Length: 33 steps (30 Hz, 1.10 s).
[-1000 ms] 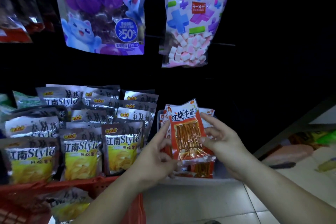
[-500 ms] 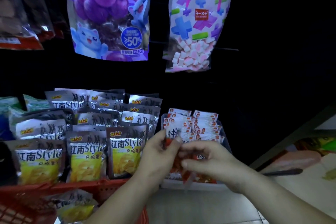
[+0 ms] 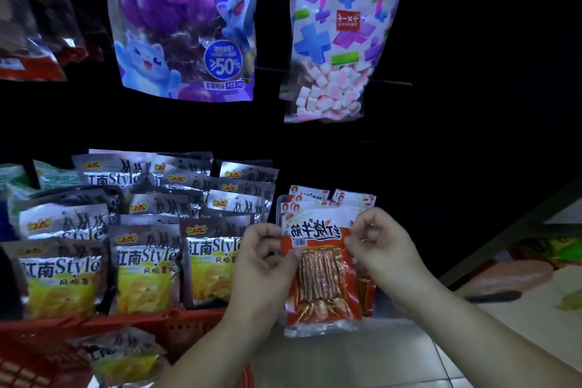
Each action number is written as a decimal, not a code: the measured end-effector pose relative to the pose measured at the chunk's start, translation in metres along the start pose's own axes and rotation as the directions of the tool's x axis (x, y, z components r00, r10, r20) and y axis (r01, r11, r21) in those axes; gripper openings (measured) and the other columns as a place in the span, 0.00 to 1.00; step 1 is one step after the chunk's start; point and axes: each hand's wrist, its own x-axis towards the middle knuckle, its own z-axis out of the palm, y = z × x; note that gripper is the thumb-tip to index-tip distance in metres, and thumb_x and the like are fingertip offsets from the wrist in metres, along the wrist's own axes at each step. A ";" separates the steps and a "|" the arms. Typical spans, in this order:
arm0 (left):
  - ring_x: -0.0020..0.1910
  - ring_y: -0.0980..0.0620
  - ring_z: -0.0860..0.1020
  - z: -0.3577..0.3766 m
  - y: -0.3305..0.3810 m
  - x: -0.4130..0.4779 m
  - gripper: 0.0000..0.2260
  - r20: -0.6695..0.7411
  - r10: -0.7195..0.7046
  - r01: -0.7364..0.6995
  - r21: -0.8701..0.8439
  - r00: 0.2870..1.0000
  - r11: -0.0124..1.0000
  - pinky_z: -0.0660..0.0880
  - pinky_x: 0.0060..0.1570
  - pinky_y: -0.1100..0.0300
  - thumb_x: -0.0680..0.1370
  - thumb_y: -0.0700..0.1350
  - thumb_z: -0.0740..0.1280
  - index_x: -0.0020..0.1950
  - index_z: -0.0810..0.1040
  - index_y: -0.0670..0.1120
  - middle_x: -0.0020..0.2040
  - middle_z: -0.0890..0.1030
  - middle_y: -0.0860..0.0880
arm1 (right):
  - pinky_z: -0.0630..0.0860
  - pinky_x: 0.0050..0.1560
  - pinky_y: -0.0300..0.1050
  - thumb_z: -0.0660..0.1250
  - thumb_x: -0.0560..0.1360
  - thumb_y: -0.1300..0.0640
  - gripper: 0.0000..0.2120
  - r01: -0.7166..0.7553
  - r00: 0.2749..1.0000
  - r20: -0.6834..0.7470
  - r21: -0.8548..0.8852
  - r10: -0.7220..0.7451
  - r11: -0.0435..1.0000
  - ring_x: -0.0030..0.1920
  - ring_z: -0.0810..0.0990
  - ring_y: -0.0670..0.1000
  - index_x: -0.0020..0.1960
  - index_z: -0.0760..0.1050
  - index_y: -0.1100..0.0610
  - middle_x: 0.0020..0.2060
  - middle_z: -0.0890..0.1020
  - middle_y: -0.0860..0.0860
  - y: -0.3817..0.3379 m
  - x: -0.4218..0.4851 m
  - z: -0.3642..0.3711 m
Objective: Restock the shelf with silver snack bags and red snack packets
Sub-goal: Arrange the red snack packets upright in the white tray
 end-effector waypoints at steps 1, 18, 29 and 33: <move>0.43 0.44 0.82 0.002 0.000 -0.002 0.14 0.013 0.038 -0.038 0.003 0.999 0.999 0.81 0.46 0.53 0.77 0.37 0.74 0.55 0.74 0.51 0.46 0.83 0.49 | 0.77 0.42 0.47 0.71 0.78 0.67 0.15 0.020 1.000 0.015 -0.015 -0.020 1.000 0.39 0.78 0.52 0.43 0.77 0.48 0.41 0.82 0.52 0.001 0.000 0.001; 0.70 0.64 0.71 -0.004 0.007 0.006 0.29 0.216 0.008 -0.030 0.095 0.976 0.995 0.74 0.66 0.62 0.82 0.41 0.69 0.75 0.67 0.68 0.73 0.73 0.62 | 0.84 0.40 0.49 0.74 0.74 0.71 0.26 -0.169 0.955 0.238 -0.048 0.176 0.984 0.46 0.88 0.58 0.61 0.81 0.43 0.61 0.78 0.53 0.003 -0.004 -0.005; 0.62 0.51 0.81 0.003 -0.009 -0.009 0.35 0.345 -0.051 0.021 0.090 0.937 0.996 0.83 0.54 0.50 0.73 0.32 0.76 0.70 0.75 0.63 0.67 0.78 0.54 | 0.84 0.48 0.65 0.73 0.76 0.67 0.20 -0.113 0.993 0.035 -0.107 0.117 0.988 0.43 0.87 0.61 0.51 0.84 0.40 0.40 0.86 0.59 0.013 0.005 -0.003; 0.74 0.54 0.69 0.001 -0.027 0.000 0.22 0.206 0.173 -0.232 0.311 0.963 0.921 0.78 0.64 0.54 0.71 0.34 0.75 0.54 0.83 0.61 0.72 0.68 0.58 | 0.81 0.53 0.45 0.75 0.76 0.55 0.09 -0.028 0.998 -0.055 -0.246 0.015 0.969 0.55 0.83 0.50 0.49 0.84 0.40 0.57 0.82 0.47 0.012 0.006 -0.001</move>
